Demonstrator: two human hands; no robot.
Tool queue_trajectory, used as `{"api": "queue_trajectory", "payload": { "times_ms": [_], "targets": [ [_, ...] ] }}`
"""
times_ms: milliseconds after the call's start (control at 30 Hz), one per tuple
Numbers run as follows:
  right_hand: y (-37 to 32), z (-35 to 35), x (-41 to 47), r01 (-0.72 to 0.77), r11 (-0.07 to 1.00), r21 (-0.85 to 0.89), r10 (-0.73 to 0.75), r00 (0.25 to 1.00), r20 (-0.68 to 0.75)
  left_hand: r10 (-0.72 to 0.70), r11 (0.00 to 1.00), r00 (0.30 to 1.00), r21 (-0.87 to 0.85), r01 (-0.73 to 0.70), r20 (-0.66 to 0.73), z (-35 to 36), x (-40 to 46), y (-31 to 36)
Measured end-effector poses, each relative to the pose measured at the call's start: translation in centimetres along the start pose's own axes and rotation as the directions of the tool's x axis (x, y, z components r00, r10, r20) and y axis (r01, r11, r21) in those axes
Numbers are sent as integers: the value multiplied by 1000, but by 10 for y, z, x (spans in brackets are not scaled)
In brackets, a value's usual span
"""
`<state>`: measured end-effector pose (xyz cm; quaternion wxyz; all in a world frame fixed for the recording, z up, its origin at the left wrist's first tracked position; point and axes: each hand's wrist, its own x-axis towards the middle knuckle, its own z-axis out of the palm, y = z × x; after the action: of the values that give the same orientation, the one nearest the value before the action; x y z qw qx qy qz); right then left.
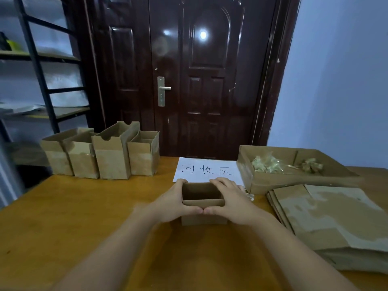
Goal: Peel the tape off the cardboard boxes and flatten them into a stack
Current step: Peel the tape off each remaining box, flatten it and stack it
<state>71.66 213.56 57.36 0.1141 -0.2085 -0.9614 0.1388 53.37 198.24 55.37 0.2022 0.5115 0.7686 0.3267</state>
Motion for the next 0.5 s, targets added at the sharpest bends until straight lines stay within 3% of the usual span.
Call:
{"api": "queue_trajectory", "payload": {
  "times_ms": [167, 333, 400, 500],
  "targets": [
    [-1, 4, 2, 12, 999, 34, -10, 998, -59, -16, 999, 999, 29, 17, -30, 1, 3, -4],
    [-1, 12, -4, -25, 979, 203, 49, 992, -113, 11, 995, 997, -100, -19, -73, 3, -6, 1],
    [-3, 18, -9, -49, 948, 315, 105, 981, -164, 24, 995, 985, -90, -40, -171, 7, -8, 3],
    [-6, 22, -17, -93, 933, 346, 179, 958, -226, -118, 993, 927, -26, 117, -356, 13, -17, 6]
  ]
}}
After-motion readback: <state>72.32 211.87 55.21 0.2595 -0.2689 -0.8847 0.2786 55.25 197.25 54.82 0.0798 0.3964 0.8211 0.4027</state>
